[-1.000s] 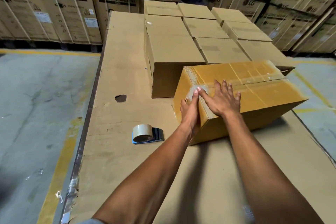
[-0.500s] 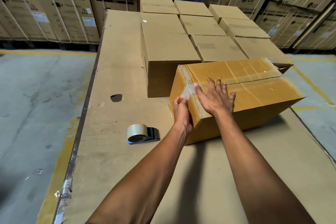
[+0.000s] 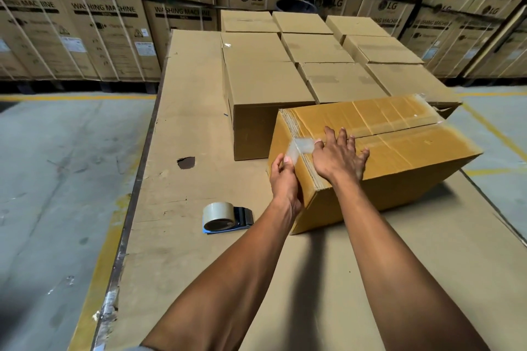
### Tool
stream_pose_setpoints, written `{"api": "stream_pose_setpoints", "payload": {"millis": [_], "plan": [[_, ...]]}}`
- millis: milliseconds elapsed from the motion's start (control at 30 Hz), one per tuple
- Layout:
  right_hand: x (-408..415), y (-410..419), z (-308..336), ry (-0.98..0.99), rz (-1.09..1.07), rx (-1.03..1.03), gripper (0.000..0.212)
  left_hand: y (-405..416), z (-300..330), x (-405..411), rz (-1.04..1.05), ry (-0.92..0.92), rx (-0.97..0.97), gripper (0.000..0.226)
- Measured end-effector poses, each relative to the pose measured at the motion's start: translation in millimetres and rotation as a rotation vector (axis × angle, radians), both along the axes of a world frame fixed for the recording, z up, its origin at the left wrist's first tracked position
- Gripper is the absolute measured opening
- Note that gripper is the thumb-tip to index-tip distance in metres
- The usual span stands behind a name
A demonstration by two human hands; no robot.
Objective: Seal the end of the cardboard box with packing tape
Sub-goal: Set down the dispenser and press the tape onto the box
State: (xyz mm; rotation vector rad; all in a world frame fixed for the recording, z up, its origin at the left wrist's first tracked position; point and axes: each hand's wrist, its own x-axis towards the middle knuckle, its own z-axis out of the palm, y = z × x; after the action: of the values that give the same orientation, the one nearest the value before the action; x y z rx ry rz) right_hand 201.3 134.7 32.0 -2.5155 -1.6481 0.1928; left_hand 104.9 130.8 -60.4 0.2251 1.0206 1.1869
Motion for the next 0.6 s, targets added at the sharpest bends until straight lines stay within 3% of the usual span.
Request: {"api": "stream_pose_setpoints", "payload": {"millis": [67, 167, 233, 300, 433, 533, 600], "plan": [[-1.6, -1.5, 2.6, 0.004, -0.004, 0.013, 0.075, 3.2, 2.9, -0.4, 0.003, 0.014, -0.008, 0.026], [-5.1, -1.8, 8.5, -0.012, -0.013, 0.009, 0.105, 9.5, 7.5, 7.4, 0.019, -0.026, 0.022, 0.083], [-5.8, 1.1, 9.8, -0.022, -0.024, 0.018, 0.109, 14.6, 5.2, 14.7, 0.037, 0.004, 0.030, 0.096], [-4.8, 5.5, 8.2, -0.024, -0.038, 0.022, 0.101, 20.9, -0.5, 15.8, 0.036, 0.017, 0.058, 0.082], [-5.9, 11.6, 1.8, -0.037, -0.046, 0.021, 0.074, 28.7, -17.0, 17.7, 0.082, 0.072, 0.018, 0.030], [-7.1, 15.2, -1.2, -0.028, -0.052, 0.049, 0.059, 47.2, -48.4, 31.5, 0.071, 0.136, 0.033, 0.018], [-6.8, 14.2, -1.4, -0.025, -0.060, 0.058, 0.068, 52.0, -59.3, 32.7, 0.090, 0.115, 0.016, 0.019]]}}
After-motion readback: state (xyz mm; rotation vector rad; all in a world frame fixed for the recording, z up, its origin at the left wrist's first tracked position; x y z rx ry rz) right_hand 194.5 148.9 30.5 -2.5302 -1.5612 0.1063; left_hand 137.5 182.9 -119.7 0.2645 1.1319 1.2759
